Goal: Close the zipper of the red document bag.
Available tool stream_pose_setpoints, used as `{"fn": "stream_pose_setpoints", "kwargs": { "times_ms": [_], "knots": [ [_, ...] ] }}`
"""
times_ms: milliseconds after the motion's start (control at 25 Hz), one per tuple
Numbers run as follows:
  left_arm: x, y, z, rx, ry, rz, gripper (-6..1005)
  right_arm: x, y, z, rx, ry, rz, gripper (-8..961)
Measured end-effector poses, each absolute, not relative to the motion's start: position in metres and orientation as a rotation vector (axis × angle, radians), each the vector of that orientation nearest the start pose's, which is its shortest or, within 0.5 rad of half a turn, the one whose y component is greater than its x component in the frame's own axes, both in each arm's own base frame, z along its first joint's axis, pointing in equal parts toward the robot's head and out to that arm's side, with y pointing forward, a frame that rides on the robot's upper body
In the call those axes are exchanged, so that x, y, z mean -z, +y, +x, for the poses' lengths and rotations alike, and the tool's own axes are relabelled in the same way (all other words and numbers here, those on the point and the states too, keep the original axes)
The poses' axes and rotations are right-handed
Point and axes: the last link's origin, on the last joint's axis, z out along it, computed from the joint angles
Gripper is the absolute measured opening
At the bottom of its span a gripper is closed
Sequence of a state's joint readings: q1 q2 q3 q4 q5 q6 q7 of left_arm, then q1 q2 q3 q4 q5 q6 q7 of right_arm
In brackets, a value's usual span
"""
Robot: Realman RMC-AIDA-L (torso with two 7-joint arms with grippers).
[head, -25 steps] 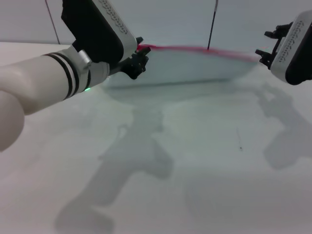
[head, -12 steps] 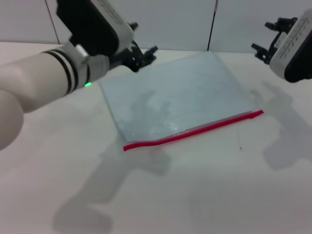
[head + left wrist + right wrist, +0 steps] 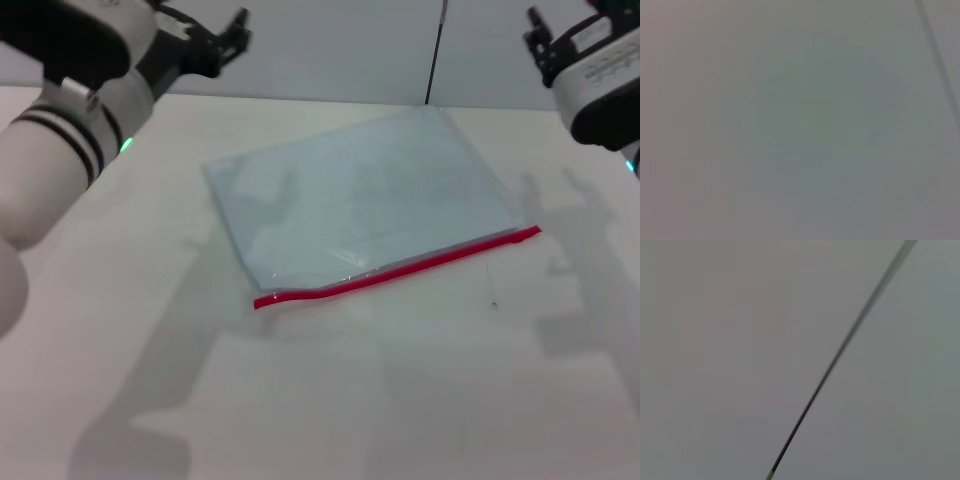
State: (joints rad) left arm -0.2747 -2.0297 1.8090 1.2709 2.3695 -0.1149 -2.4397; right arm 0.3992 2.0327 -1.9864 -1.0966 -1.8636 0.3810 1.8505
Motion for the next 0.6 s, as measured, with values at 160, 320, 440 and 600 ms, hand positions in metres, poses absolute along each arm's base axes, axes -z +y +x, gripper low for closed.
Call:
{"fn": "stream_pose_setpoints", "kwargs": {
  "times_ms": [160, 320, 440, 600],
  "knots": [
    [-0.019, 0.393, -0.2, 0.461, -0.298, -1.713, 851, 0.02, 0.395, 0.188, -0.417, 0.256, -1.661, 529],
    [-0.018, 0.388, -0.218, 0.503, -0.311, -1.625, 850, 0.028, 0.388, 0.207, -0.508, 0.325, -1.621, 526],
    [-0.017, 0.391, -0.232, 0.539, -0.343, -1.575, 850, 0.033, 0.387, 0.228, -0.528, 0.365, -1.61, 525],
    [-0.008, 0.389, -0.241, 0.568, -0.348, -1.568, 849, 0.032, 0.382, 0.252, -0.577, 0.413, -1.59, 526]
  ]
}}
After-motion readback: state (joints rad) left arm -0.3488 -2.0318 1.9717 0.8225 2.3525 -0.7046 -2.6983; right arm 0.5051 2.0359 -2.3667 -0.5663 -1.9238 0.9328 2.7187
